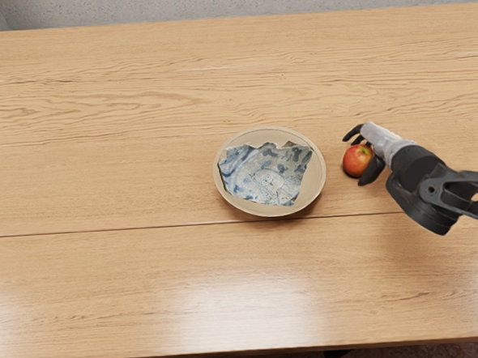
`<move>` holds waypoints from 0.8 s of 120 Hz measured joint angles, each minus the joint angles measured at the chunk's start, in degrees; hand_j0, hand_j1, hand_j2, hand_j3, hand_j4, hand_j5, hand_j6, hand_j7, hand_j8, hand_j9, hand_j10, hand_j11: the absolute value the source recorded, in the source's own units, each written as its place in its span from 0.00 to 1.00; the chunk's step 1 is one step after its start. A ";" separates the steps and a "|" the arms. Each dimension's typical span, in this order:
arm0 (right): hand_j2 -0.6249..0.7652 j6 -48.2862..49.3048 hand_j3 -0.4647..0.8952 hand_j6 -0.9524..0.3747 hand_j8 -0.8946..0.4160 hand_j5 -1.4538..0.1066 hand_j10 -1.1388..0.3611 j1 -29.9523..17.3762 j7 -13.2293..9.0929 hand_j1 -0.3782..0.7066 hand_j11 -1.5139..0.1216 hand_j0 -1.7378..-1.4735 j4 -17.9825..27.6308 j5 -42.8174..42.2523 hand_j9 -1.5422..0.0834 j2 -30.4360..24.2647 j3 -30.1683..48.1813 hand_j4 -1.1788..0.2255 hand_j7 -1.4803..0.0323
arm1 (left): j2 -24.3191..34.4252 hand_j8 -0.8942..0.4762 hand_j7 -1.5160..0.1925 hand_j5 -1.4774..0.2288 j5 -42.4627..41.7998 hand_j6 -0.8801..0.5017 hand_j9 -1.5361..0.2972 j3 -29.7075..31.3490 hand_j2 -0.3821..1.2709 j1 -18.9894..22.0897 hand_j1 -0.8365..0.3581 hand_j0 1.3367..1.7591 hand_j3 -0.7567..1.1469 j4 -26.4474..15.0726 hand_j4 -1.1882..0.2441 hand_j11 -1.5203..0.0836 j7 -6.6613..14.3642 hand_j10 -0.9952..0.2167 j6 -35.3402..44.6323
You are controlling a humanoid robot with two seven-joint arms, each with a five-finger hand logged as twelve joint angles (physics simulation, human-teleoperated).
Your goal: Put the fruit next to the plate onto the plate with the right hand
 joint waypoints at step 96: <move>0.55 1.12 0.34 0.40 0.38 0.39 0.34 1.35 -0.06 0.57 0.41 0.32 -0.98 4.23 0.43 -1.43 -0.05 0.39 0.43 | 0.00 0.48 0.71 0.69 0.00 0.47 0.67 0.00 0.26 0.00 0.76 0.76 0.40 -0.01 0.67 0.76 0.00 0.63 -0.01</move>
